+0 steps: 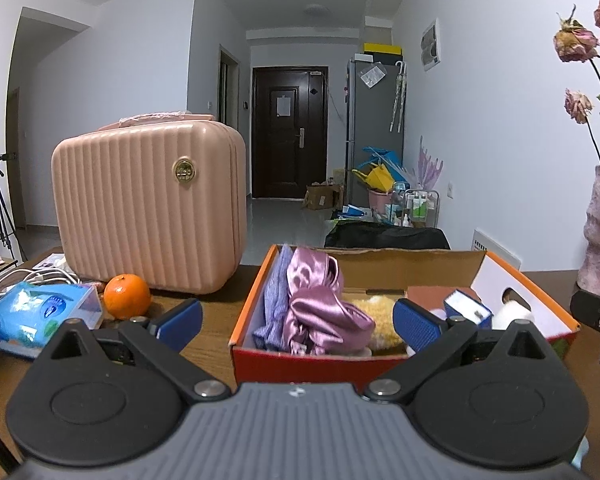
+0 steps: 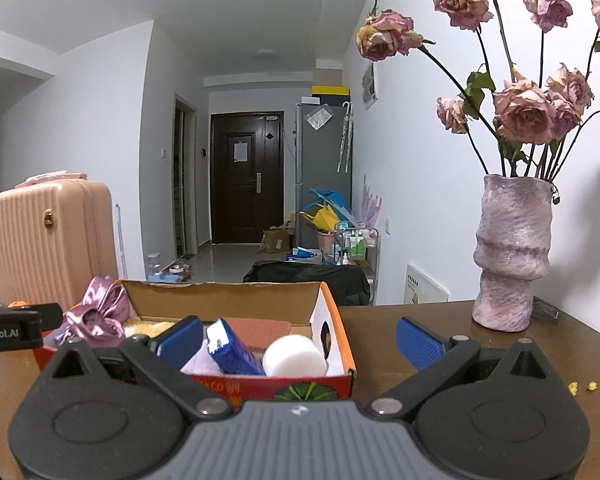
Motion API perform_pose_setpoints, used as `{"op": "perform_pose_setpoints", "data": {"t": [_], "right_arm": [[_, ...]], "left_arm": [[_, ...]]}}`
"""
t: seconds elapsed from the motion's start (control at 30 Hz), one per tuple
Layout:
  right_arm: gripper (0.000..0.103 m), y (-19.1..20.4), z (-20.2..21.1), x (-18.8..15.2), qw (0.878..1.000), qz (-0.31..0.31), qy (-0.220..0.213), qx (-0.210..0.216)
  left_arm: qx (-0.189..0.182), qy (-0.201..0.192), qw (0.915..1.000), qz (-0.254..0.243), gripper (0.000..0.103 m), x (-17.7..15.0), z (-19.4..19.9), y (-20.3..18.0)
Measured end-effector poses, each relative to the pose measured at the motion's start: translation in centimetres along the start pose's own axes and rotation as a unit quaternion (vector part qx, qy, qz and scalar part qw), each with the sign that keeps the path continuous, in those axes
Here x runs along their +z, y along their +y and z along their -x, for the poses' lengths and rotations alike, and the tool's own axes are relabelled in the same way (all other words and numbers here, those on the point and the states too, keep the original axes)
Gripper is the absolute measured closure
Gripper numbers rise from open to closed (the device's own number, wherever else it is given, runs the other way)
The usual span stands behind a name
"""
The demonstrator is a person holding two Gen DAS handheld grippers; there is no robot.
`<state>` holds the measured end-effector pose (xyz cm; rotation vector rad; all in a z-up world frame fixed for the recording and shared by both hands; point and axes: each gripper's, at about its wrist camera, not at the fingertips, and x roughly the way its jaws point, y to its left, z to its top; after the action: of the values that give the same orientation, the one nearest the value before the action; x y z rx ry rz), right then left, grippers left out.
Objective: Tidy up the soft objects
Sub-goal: 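Withdraw both tools from the box toward the plush toy and plastic bag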
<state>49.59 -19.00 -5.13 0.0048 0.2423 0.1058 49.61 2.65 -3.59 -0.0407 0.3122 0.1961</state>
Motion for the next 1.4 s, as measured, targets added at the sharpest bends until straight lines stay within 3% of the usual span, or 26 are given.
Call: {"op": "perform_pose_setpoints", "data": {"t": [1.0,1.4], "right_arm": [[0.0,-1.9,8.8,-3.0,0.999,0.033,0.011,0.009],[0.0,-2.0,8.8,-3.4,0.999,0.033,0.029,0.014]], "left_arm": [[-0.021,0.03,0.9993,-0.011,0.0,-4.0,8.6,0.4],[-0.035,0.039,0.9984,-0.021,0.0,-4.8,9.3,0.0]]}}
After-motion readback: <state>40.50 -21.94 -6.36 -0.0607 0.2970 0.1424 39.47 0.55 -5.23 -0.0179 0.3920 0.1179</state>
